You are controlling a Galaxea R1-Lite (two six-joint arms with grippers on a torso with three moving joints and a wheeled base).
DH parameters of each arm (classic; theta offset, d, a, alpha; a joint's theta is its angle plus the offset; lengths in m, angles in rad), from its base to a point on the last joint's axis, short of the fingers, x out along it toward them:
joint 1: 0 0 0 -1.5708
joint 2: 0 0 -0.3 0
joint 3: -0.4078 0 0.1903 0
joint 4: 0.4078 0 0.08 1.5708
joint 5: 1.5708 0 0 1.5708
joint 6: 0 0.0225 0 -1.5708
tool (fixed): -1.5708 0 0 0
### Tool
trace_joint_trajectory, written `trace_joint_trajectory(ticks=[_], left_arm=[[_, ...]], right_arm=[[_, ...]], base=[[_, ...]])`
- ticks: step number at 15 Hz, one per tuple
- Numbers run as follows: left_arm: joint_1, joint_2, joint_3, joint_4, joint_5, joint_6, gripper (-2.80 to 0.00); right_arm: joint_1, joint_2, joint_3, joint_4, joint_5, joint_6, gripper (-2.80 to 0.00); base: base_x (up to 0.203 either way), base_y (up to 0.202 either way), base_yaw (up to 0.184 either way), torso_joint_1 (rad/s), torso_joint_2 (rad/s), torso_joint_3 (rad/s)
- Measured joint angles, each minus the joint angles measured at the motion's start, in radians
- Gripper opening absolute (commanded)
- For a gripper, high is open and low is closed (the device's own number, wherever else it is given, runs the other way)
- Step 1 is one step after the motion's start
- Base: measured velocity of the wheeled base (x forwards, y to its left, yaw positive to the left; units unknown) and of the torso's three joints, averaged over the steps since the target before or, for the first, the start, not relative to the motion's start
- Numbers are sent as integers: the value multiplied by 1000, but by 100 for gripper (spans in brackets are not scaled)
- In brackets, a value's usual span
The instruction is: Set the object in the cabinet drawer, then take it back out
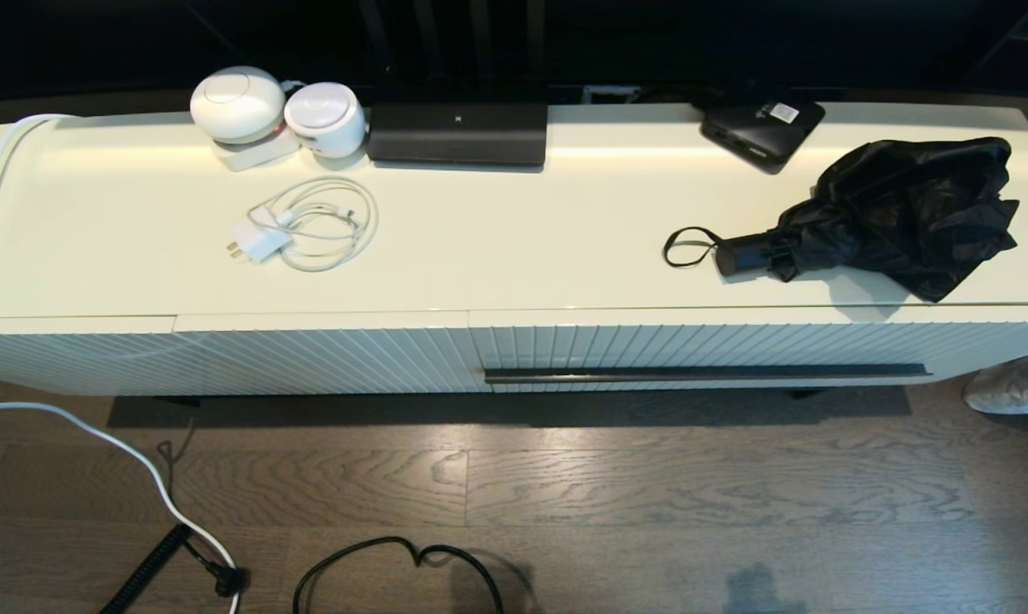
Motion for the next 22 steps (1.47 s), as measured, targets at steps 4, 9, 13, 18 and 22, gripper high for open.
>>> trace_joint_trajectory(ticks=[4,9,13,18,22], left_arm=[[0,0,0,0,0,0,-280],[0,0,0,0,0,0,-280],[0,0,0,0,0,0,-280],[0,0,0,0,0,0,-280],[0,0,0,0,0,0,-280]], right_arm=[[-57,-235,125,48,41,-10,-280],[-73,-443,286,27,62,9,-280],[-74,-483,418,-120,104,-3,-280],[-75,-492,470,-176,160,-22,-280],[-75,-492,473,-175,157,4,-280]], base=[[0,0,0,0,0,0],[0,0,0,0,0,0],[0,0,0,0,0,0],[0,0,0,0,0,0],[0,0,0,0,0,0]])
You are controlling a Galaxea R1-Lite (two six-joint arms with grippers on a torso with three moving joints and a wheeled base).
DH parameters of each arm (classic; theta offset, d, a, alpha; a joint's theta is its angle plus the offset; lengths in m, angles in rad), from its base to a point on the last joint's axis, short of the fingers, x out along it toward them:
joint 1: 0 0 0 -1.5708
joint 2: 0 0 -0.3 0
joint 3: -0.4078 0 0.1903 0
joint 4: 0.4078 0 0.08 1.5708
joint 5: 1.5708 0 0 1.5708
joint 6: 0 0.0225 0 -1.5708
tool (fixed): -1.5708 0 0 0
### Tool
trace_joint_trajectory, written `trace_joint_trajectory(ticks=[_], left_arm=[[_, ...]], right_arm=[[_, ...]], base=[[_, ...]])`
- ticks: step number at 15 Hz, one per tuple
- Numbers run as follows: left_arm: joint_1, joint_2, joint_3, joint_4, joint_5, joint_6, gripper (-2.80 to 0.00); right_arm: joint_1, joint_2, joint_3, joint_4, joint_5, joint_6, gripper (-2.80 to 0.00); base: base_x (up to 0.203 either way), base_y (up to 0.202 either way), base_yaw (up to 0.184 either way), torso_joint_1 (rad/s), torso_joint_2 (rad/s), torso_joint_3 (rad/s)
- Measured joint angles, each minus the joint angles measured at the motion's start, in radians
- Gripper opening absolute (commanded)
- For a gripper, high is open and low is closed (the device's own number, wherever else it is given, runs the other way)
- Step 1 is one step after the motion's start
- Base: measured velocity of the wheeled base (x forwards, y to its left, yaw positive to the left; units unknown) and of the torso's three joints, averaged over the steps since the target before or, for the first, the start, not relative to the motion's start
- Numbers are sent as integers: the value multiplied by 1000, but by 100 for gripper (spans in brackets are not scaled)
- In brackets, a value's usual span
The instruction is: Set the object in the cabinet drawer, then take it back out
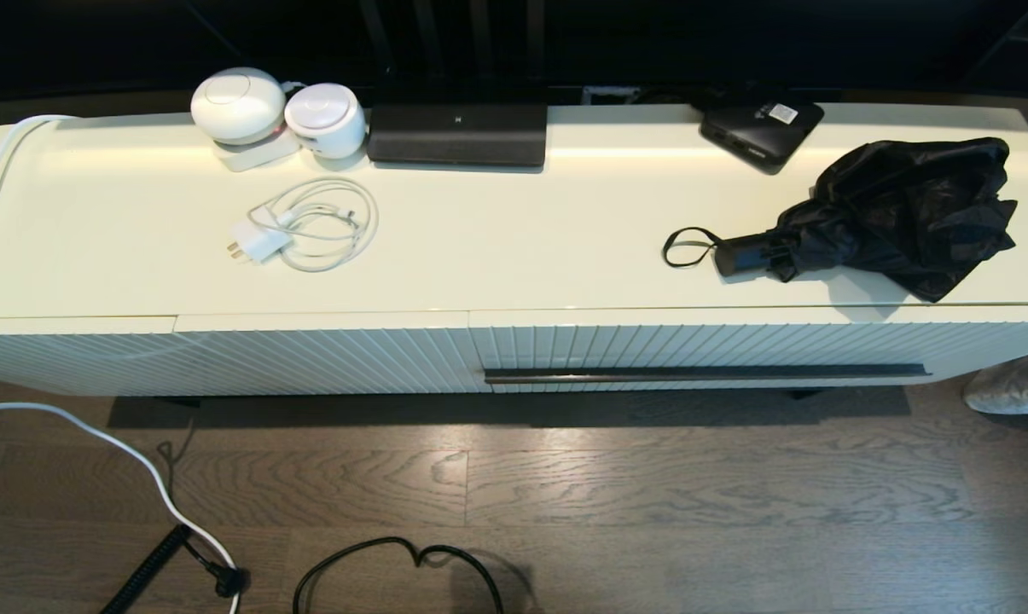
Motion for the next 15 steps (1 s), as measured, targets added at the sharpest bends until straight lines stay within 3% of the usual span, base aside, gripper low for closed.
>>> trace_joint_trajectory(ticks=[15], left_arm=[[0,0,0,0,0,0,-280]], right_arm=[[0,0,0,2,-13,31,-280]], base=[[0,0,0,0,0,0]])
